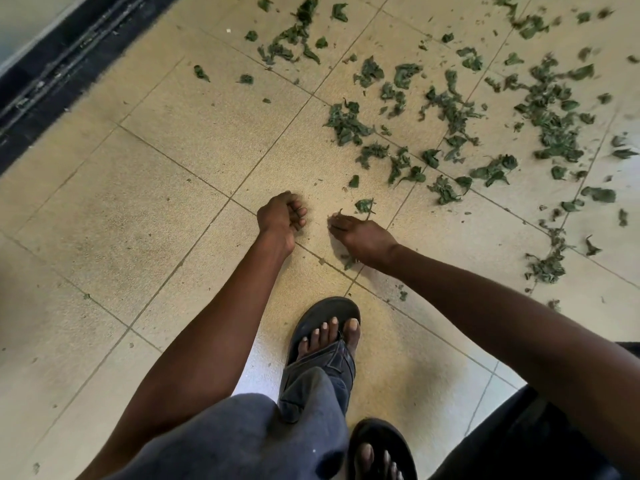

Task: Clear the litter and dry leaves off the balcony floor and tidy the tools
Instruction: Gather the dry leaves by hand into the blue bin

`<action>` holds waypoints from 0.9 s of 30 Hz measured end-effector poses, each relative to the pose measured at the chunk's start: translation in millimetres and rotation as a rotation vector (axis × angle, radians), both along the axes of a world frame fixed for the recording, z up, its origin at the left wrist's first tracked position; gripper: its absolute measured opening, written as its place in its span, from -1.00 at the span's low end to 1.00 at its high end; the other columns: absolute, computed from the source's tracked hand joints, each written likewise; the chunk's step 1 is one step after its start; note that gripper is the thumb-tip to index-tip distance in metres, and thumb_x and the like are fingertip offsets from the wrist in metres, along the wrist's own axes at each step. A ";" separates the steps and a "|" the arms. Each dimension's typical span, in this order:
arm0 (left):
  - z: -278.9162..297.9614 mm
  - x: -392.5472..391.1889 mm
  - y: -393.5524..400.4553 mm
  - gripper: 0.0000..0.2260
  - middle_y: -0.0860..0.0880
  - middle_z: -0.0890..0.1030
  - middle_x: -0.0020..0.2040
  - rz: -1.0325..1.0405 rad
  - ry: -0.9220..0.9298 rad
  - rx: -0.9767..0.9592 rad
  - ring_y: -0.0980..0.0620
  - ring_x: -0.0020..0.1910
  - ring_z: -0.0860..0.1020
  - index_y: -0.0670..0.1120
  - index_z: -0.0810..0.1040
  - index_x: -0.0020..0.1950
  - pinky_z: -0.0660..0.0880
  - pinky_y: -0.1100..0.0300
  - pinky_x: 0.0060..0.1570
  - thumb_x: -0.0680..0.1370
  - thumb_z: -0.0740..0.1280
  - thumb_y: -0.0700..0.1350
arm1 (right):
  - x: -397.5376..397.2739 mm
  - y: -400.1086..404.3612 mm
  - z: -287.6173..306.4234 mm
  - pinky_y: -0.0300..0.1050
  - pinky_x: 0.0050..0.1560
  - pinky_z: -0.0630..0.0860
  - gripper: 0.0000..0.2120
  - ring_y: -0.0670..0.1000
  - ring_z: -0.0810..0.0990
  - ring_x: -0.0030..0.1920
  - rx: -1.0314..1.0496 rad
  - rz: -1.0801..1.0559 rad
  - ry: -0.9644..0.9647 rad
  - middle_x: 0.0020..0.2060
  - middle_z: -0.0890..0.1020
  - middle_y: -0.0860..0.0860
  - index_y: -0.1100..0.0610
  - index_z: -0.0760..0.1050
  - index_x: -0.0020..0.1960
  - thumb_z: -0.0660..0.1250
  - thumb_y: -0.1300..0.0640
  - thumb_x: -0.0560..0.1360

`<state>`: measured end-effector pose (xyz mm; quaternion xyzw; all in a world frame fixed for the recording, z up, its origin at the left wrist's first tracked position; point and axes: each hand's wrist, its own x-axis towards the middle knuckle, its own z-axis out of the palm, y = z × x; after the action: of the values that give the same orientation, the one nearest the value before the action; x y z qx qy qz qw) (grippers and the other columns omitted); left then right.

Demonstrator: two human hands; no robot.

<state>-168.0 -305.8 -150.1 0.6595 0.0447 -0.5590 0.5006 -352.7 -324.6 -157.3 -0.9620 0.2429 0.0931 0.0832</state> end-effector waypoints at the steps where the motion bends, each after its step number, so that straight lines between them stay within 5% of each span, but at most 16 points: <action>1: -1.0 -4.6 -0.4 -0.86 -0.04 0.57 -0.32 -0.023 0.021 0.005 0.05 -0.35 0.55 -0.13 0.55 -0.17 0.48 0.21 -0.33 0.58 0.31 -0.16 | 3.2 -2.6 1.8 -0.03 0.29 0.44 -0.54 0.18 0.38 0.41 0.004 -0.071 -0.080 0.46 0.33 0.21 0.31 0.30 0.45 0.15 0.40 0.56; 3: -2.7 -13.7 -0.6 -0.86 -0.05 0.59 -0.28 -0.058 0.060 0.000 0.04 -0.30 0.58 -0.12 0.56 -0.14 0.53 0.19 -0.24 0.59 0.31 -0.12 | 12.4 -12.3 -0.4 -0.01 0.22 0.53 -0.63 0.18 0.59 0.20 0.142 -0.445 -0.320 0.28 0.55 0.23 0.33 0.52 0.27 0.20 0.44 0.49; 6: -3.0 -25.5 -3.8 -0.83 -0.08 0.60 -0.16 -0.066 0.112 -0.041 -0.02 -0.15 0.59 -0.12 0.57 -0.04 0.60 0.11 -0.02 0.59 0.33 -0.02 | 26.5 -33.2 8.2 -0.01 -0.07 0.65 -0.76 0.06 0.68 -0.24 0.637 -1.257 -0.796 -0.13 0.72 0.16 0.31 0.67 0.00 0.25 0.43 0.47; 8: -0.7 -31.7 -5.7 -0.77 -0.12 0.58 -0.12 -0.043 0.166 -0.063 -0.06 -0.11 0.57 -0.14 0.55 0.01 0.59 0.05 0.06 0.59 0.33 0.03 | 40.3 -31.3 18.7 -0.01 -0.15 0.65 -0.81 0.01 0.64 -0.34 0.957 -1.467 -0.982 -0.23 0.72 0.11 0.27 0.68 -0.04 0.30 0.41 0.50; 10: 0.3 -36.1 -8.4 -0.71 -0.17 0.53 -0.04 -0.014 0.252 -0.095 -0.06 -0.11 0.53 -0.15 0.53 -0.01 0.54 0.06 -0.05 0.58 0.31 0.09 | 54.5 -17.8 32.3 -0.13 -0.17 0.63 -0.77 -0.07 0.63 -0.33 0.948 -1.343 -0.907 -0.20 0.72 0.08 0.21 0.68 -0.03 0.27 0.40 0.51; 14: -3.8 -37.5 -13.7 -0.67 -0.21 0.62 0.00 0.069 0.368 -0.063 -0.12 0.05 0.61 -0.22 0.53 0.08 0.54 0.03 0.07 0.65 0.17 0.04 | 71.1 6.3 35.3 -0.22 -0.22 0.27 -0.71 0.05 0.53 -0.21 0.549 -0.758 -0.470 -0.20 0.63 0.14 0.30 0.60 0.09 0.16 0.42 0.51; 18: -4.7 -41.8 -11.6 -0.69 -0.15 0.66 -0.23 0.083 0.427 -0.027 -0.08 -0.19 0.64 -0.20 0.58 -0.16 0.55 0.05 -0.04 0.64 0.13 -0.12 | 61.1 9.1 21.0 -0.20 -0.25 0.28 -0.78 0.11 0.60 -0.19 0.269 -0.703 -0.451 -0.17 0.65 0.13 0.20 0.62 0.01 0.23 0.35 0.48; 21: -2.2 -48.0 -12.9 -0.72 -0.22 0.68 -0.03 0.023 0.430 0.028 -0.13 -0.01 0.65 -0.25 0.59 0.08 0.59 0.02 -0.05 0.66 0.16 -0.12 | 54.0 4.2 18.3 -0.05 -0.08 0.40 -0.87 0.15 0.53 -0.01 0.002 -0.666 -0.383 -0.15 0.60 0.10 0.15 0.66 -0.07 0.36 0.28 0.46; 24: -1.0 -50.6 -13.6 -0.81 -0.13 0.69 -0.21 -0.027 0.348 0.122 -0.02 -0.22 0.66 -0.14 0.59 0.12 0.61 0.16 -0.24 0.66 0.19 -0.15 | 41.8 -21.3 30.1 -0.09 0.10 0.45 -0.85 0.10 0.54 0.02 0.299 -0.457 -0.153 -0.08 0.63 0.14 0.20 0.66 -0.04 0.33 0.20 0.50; 27: -3.0 -46.1 -16.0 -0.72 0.02 0.39 -0.59 -0.042 0.310 0.135 0.14 -0.65 0.29 0.02 0.47 -0.18 0.20 0.37 -0.65 0.65 0.12 -0.23 | 25.9 -52.9 38.8 -0.43 -0.07 0.46 -0.85 -0.04 0.62 -0.10 0.677 -0.548 -0.309 -0.05 0.71 0.14 0.25 0.68 0.00 0.37 0.24 0.50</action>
<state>-214.2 -321.8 -153.1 0.5982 0.1451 -0.6602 0.4304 -326.8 -377.6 -118.5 -0.7834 0.4291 -0.0029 0.4496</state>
